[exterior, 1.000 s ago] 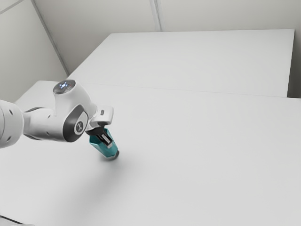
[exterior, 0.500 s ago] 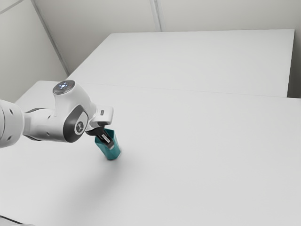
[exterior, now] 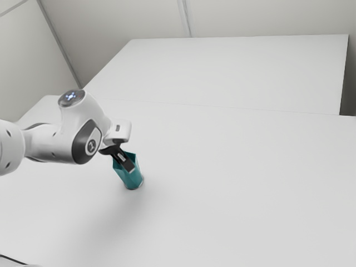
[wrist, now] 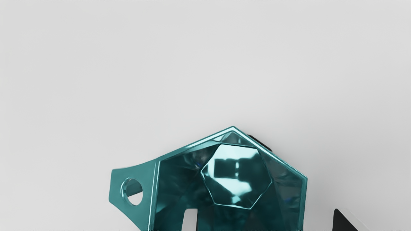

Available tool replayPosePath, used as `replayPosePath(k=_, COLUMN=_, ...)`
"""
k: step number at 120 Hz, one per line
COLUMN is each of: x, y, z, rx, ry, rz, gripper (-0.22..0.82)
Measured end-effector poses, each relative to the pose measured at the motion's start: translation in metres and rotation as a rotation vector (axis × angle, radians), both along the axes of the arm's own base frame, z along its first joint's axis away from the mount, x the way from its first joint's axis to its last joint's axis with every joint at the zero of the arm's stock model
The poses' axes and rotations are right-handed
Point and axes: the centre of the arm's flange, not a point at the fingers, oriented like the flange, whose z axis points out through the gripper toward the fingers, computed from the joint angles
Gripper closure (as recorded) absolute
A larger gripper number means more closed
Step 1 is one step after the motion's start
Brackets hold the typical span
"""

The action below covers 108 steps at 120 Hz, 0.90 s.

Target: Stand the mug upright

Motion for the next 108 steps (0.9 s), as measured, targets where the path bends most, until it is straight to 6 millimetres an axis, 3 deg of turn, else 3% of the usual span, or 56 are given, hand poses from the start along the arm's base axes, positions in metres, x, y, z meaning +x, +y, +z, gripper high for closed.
replayPosePath(k=12, x=0.001, y=0.000, z=0.016, rx=0.006, ry=-0.020, rz=0.010, gripper=0.15)
replayPosePath(k=32, x=0.024, y=0.001, z=0.068, rx=-0.028, ry=-0.071, rz=0.031, gripper=0.11)
replayPosePath(k=51, x=0.089, y=0.039, z=0.145, rx=-0.157, ry=-0.037, rz=0.101, gripper=0.05)
replayPosePath(k=65, x=0.138, y=0.053, z=0.178, rx=-0.188, ry=0.046, rz=0.134, gripper=0.03)
replayPosePath(k=71, x=0.159, y=0.054, z=0.184, rx=-0.186, ry=0.084, rz=0.151, gripper=0.02)
replayPosePath(k=82, x=0.178, y=0.032, z=0.190, rx=-0.173, ry=0.155, rz=0.166, gripper=0.02)
replayPosePath(k=108, x=0.179, y=0.032, z=0.186, rx=-0.148, ry=0.278, rz=0.289, gripper=0.01)
